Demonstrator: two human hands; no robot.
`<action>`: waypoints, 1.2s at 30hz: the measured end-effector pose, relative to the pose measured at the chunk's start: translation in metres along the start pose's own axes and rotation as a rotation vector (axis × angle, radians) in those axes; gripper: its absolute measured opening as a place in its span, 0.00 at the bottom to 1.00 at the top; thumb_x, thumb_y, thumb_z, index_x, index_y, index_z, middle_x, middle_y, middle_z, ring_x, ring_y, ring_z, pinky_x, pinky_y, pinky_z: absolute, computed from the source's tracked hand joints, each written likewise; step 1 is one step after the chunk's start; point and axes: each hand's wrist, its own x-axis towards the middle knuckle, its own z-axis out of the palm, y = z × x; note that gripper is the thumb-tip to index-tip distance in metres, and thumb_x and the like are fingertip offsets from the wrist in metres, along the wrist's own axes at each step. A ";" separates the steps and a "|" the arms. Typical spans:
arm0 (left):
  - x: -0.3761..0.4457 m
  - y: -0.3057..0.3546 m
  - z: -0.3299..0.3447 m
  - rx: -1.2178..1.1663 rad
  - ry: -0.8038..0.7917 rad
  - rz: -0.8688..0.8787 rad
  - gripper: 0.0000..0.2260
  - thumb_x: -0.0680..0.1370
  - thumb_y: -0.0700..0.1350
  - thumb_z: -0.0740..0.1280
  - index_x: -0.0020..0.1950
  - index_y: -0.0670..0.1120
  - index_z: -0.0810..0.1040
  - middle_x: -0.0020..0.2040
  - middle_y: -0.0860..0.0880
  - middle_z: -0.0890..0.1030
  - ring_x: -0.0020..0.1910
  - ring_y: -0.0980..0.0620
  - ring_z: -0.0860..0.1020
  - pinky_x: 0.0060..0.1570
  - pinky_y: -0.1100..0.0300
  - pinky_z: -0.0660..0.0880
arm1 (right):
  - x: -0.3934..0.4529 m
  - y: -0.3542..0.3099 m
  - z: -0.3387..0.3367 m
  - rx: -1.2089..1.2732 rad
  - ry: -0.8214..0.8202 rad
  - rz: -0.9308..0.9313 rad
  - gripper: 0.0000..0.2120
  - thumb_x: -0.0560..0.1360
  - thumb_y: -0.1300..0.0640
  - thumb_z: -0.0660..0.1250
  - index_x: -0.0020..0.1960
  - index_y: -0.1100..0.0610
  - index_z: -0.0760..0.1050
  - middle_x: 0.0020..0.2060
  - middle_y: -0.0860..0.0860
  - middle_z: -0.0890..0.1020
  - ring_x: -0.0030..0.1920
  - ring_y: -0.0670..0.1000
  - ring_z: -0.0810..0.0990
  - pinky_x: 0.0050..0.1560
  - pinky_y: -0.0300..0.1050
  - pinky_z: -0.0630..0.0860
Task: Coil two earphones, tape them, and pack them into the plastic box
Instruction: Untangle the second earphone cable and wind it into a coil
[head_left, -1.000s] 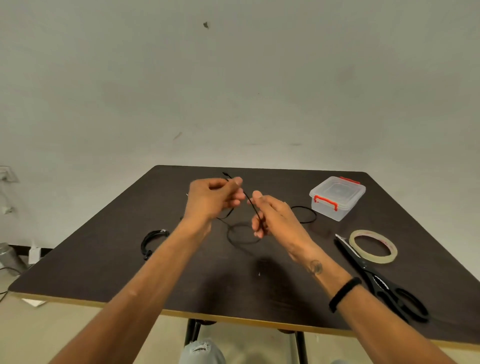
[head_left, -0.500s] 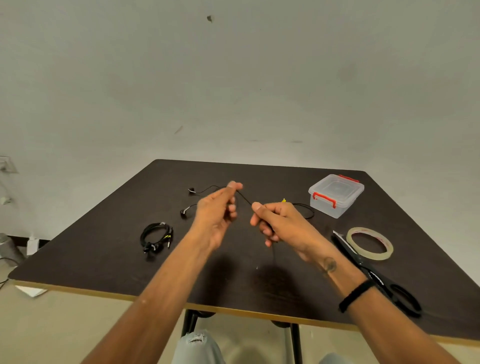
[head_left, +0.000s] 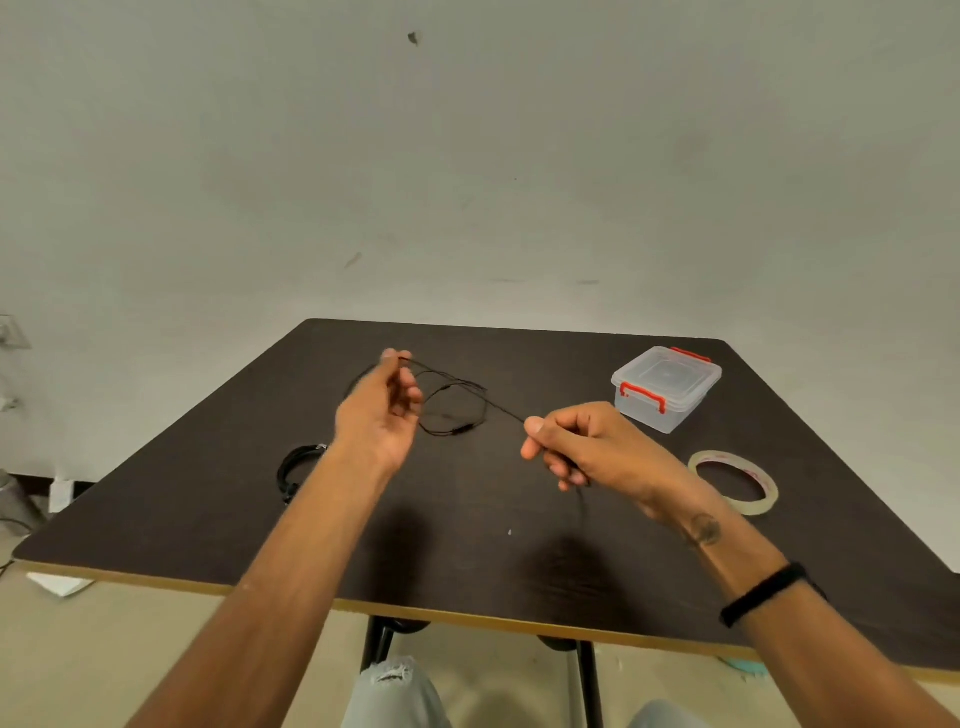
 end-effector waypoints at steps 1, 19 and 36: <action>-0.001 0.001 -0.004 0.024 0.003 -0.010 0.13 0.82 0.51 0.70 0.53 0.41 0.84 0.37 0.49 0.79 0.30 0.57 0.77 0.31 0.64 0.76 | -0.002 0.002 -0.004 -0.005 0.010 0.005 0.19 0.84 0.47 0.65 0.49 0.61 0.85 0.29 0.50 0.75 0.28 0.43 0.73 0.39 0.39 0.78; -0.015 -0.025 -0.011 1.587 0.124 0.547 0.21 0.78 0.62 0.70 0.34 0.48 0.83 0.29 0.52 0.81 0.33 0.49 0.81 0.40 0.56 0.79 | -0.002 0.011 -0.015 0.096 0.028 0.048 0.19 0.84 0.47 0.65 0.52 0.62 0.85 0.29 0.50 0.71 0.30 0.44 0.70 0.39 0.43 0.76; 0.004 -0.005 0.023 1.455 -0.206 1.005 0.10 0.85 0.44 0.64 0.59 0.44 0.84 0.48 0.50 0.84 0.49 0.47 0.83 0.51 0.52 0.79 | -0.010 0.007 -0.023 0.448 0.006 0.128 0.17 0.84 0.49 0.64 0.47 0.60 0.83 0.27 0.51 0.67 0.23 0.45 0.58 0.27 0.40 0.69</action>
